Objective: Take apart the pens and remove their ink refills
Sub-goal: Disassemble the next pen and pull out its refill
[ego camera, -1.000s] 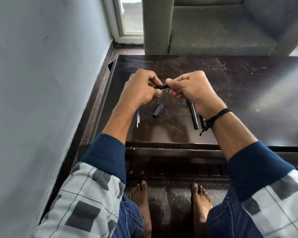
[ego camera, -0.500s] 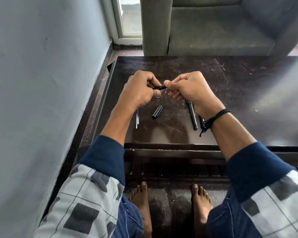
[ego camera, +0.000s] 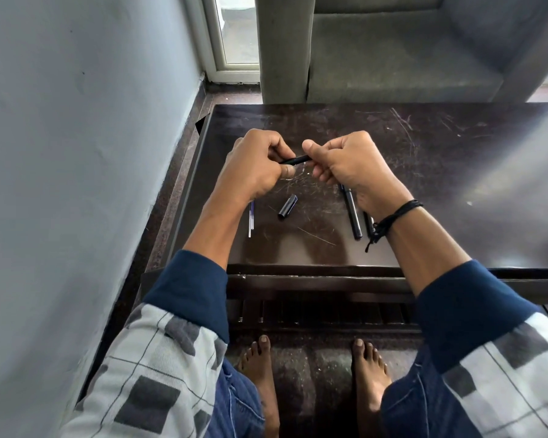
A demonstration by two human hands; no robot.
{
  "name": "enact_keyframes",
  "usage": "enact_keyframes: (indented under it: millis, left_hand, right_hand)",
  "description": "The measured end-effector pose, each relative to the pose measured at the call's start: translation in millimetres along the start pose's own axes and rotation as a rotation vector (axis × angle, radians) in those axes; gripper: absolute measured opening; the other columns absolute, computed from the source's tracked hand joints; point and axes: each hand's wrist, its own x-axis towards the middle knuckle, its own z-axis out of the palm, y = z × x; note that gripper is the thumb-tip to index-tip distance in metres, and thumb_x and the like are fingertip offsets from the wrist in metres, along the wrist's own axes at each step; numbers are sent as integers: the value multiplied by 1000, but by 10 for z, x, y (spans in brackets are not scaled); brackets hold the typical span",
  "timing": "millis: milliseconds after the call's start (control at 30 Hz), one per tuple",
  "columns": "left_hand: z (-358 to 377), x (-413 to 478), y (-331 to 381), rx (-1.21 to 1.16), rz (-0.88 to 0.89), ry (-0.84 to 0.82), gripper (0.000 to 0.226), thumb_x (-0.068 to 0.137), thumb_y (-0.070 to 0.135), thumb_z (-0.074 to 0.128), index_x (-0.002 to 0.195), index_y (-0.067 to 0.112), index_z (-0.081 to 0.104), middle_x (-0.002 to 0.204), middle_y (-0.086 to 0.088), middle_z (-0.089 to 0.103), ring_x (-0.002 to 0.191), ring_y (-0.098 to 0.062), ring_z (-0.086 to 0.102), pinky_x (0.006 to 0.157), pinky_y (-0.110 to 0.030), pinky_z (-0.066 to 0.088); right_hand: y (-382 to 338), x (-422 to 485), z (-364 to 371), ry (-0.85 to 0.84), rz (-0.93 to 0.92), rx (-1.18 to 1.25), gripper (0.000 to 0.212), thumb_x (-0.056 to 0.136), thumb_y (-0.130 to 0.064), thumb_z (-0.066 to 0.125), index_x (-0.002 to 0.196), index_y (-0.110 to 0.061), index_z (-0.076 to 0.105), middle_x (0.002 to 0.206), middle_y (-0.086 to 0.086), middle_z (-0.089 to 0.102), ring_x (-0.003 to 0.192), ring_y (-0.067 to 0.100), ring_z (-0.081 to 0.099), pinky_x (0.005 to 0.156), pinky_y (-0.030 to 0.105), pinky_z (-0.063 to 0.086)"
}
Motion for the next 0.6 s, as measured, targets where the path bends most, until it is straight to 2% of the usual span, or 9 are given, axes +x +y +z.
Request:
enact_keyframes:
  millis: [67,133,233,333,500,600]
  left_hand:
    - [6,2,7,-4,7,5,30,72,16,88,72,37,67,80,9,75,83,-12,73,89,-46,58]
    - [-4,9,-2,-11,-4,8,31,71,15,89,70,37,67,79,9,75,83,-13,73,89,-47,58]
    - [-26,10,-13,-14,-24,11,31,71,16,89,69,37,67,79,7,75,82,-15,73,89,-47,58]
    - [-23,1,-3,1,-11,12,30,71,16,89,69,36,67,79,8,75,82,-15,73,88,-46,58]
    - [3,3,28,56,31,45,31,67,19,91,68,38,67,77,11,74,78,-10,72,85,-44,58]
    - [17,-17,56,129,76,94,21,67,23,91,78,32,75,81,9,75,79,-9,71,83,-39,58]
  right_hand:
    - [-8,-1,4,22,6,-22,44,93,-38,72,77,3,72,60,7,66,51,12,57,50,19,48]
    - [-19,-4,-5,14,-5,3,40,92,-38,73,80,1,73,66,10,71,56,13,62,56,21,53]
    - [-27,-18,-19,-31,-37,84,20,90,-18,77,89,2,75,75,13,73,65,12,66,65,22,56]
    - [-31,-26,-31,-17,-33,73,14,89,-8,76,86,5,73,71,10,71,62,11,64,62,21,54]
    - [-41,-33,-30,12,53,33,28,92,-23,75,71,-5,70,61,5,66,51,8,56,50,19,46]
    - [-58,-20,-18,32,145,69,27,92,-23,75,72,-5,70,58,3,63,47,9,52,48,20,43]
